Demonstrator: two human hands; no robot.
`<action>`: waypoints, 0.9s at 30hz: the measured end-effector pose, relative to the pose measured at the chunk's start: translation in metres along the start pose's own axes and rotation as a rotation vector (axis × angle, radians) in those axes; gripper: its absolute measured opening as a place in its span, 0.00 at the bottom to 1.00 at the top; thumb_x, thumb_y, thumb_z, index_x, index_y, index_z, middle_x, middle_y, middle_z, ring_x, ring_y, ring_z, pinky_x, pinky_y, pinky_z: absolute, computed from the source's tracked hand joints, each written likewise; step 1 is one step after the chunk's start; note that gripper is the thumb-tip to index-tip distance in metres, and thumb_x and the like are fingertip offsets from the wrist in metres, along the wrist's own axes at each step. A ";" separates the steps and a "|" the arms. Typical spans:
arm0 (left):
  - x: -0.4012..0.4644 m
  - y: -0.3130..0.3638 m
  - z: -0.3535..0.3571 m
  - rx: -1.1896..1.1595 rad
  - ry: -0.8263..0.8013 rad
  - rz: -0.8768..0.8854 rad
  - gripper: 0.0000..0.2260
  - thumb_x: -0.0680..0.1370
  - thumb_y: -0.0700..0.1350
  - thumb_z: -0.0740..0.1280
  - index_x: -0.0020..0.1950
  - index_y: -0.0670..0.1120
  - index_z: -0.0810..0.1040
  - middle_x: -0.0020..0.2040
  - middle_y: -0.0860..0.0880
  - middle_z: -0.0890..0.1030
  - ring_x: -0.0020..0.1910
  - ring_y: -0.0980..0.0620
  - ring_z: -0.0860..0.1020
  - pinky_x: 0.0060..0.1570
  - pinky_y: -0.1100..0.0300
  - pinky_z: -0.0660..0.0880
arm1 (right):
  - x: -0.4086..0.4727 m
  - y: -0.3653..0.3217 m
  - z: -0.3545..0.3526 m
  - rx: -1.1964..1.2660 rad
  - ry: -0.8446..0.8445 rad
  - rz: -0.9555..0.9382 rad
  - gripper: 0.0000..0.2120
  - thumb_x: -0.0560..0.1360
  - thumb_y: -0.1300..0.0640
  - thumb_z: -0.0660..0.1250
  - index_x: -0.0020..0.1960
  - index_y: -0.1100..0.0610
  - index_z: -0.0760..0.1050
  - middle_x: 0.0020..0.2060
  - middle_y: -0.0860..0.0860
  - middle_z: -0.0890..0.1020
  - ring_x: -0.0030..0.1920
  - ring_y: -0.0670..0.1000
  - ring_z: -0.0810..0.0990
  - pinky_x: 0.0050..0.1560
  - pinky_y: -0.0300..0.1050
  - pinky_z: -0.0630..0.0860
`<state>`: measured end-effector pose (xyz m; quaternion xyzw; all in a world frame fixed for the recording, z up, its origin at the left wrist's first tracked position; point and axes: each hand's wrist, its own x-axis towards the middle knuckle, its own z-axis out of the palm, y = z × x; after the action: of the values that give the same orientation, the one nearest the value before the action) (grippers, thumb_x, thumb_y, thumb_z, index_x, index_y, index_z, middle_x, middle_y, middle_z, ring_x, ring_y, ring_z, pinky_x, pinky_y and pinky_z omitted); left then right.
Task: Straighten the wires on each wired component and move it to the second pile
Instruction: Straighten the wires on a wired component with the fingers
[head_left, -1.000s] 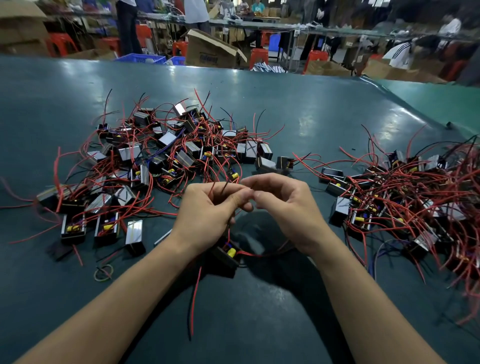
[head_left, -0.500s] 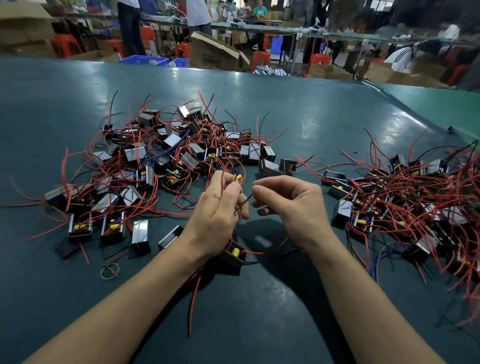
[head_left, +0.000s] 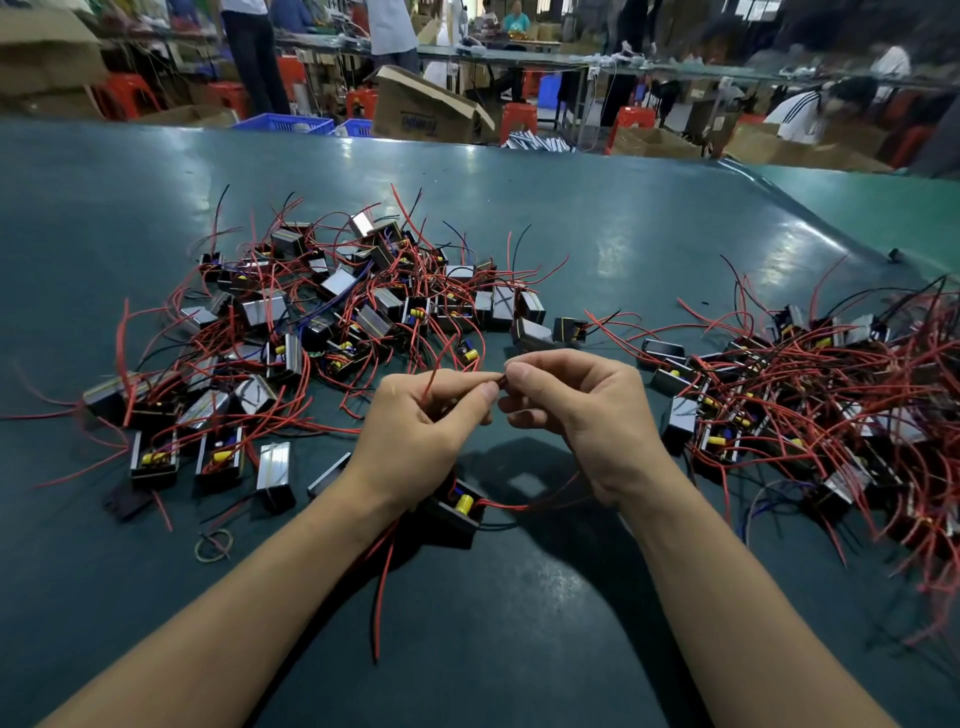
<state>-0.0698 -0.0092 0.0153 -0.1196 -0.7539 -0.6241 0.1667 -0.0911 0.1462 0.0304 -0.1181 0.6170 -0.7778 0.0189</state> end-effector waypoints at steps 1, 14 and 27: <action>0.000 0.000 0.000 0.003 0.008 0.001 0.07 0.76 0.36 0.70 0.48 0.46 0.85 0.33 0.54 0.83 0.36 0.59 0.80 0.40 0.69 0.74 | 0.000 0.000 0.000 -0.013 0.006 0.003 0.04 0.72 0.65 0.71 0.42 0.59 0.83 0.34 0.55 0.84 0.34 0.51 0.83 0.34 0.39 0.79; 0.001 0.001 -0.001 0.068 0.101 0.045 0.04 0.76 0.35 0.70 0.48 0.39 0.85 0.38 0.50 0.84 0.38 0.57 0.80 0.41 0.64 0.75 | 0.002 -0.006 -0.005 0.011 0.048 0.137 0.02 0.75 0.63 0.69 0.44 0.61 0.80 0.30 0.52 0.81 0.30 0.50 0.81 0.27 0.38 0.76; 0.011 0.001 -0.003 -0.196 0.126 -0.264 0.10 0.81 0.45 0.63 0.50 0.45 0.83 0.37 0.50 0.81 0.32 0.55 0.74 0.37 0.62 0.71 | 0.001 0.000 -0.006 -0.239 0.021 0.105 0.06 0.77 0.58 0.69 0.42 0.58 0.80 0.31 0.50 0.82 0.28 0.47 0.78 0.24 0.36 0.70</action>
<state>-0.0789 -0.0118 0.0208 0.0042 -0.6868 -0.7172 0.1178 -0.0933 0.1513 0.0291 -0.0788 0.7109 -0.6978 0.0389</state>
